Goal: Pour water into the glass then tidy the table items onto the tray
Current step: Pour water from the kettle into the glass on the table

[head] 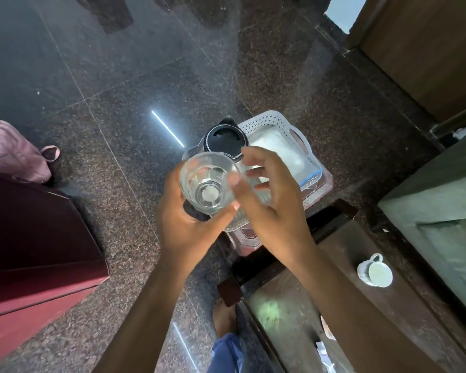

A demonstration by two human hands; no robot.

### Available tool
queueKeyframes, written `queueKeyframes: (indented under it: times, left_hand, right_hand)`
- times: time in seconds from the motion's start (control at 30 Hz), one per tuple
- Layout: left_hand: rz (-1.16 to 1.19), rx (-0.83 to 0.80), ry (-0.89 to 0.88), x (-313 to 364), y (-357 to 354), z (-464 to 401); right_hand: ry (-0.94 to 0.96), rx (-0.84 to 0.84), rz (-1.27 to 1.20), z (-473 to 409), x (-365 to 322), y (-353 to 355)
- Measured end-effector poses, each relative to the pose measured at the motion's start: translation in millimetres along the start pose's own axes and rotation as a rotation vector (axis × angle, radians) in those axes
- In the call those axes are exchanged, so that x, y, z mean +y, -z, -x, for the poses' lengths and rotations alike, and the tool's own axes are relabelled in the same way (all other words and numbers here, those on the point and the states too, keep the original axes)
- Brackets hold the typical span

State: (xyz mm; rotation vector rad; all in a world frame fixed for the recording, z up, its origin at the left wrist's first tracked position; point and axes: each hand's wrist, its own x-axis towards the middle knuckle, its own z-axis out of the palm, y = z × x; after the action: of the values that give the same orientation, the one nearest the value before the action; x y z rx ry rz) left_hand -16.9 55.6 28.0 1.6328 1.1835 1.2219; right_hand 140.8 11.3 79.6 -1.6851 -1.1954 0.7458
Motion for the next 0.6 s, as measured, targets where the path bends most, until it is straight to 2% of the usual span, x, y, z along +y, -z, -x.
queueKeyframes:
  times: [0.07, 0.13, 0.27, 0.47, 0.6]
  left_hand:
    - [-0.003, 0.043, 0.022, -0.1, 5.5, -6.1]
    - [-0.011, 0.062, 0.021, 0.0, 10.5, -12.4]
    - [-0.028, 0.071, 0.045, -5.2, 17.9, -25.3]
    - [-0.061, 0.049, 0.021, -12.4, 25.8, -33.6]
    - [-0.05, 0.053, 0.031, -12.9, 26.3, -34.7]
  right_hand:
    - [-0.058, 0.118, -0.016, -6.3, 12.7, -9.8]
    - [-0.13, 0.166, 0.03, -12.1, 25.2, -22.4]
    - [-0.363, 0.076, 0.012, -23.4, 38.7, -52.8]
    - [-0.677, 0.083, -0.444, -40.6, 49.3, -86.7]
    - [-0.701, 0.025, -0.587, -40.6, 55.5, -107.0]
